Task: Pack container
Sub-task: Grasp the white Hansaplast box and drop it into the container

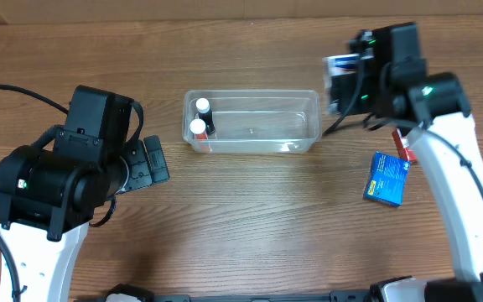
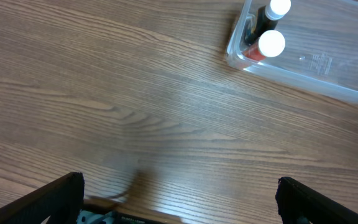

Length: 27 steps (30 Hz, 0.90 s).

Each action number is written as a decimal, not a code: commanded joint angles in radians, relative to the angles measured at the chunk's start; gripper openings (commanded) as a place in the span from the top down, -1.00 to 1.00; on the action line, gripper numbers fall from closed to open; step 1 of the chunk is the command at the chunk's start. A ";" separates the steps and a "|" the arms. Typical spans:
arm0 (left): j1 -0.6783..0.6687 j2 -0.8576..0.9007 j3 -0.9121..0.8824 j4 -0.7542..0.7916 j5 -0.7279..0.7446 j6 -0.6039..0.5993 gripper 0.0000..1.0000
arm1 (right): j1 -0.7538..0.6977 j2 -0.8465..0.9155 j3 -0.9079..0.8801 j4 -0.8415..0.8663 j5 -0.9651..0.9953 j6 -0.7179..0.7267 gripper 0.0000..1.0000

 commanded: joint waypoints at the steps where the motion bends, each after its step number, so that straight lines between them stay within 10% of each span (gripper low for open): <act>1: 0.004 0.003 -0.006 0.003 -0.021 -0.022 -1.00 | 0.106 0.052 -0.001 0.006 -0.002 0.104 -0.43; 24: 0.004 0.003 -0.006 0.002 -0.021 -0.021 -1.00 | 0.161 0.423 -0.002 0.081 0.043 0.212 -0.46; 27: 0.004 0.003 -0.006 0.001 -0.021 -0.021 -1.00 | 0.159 0.424 -0.002 0.081 0.050 0.212 -0.71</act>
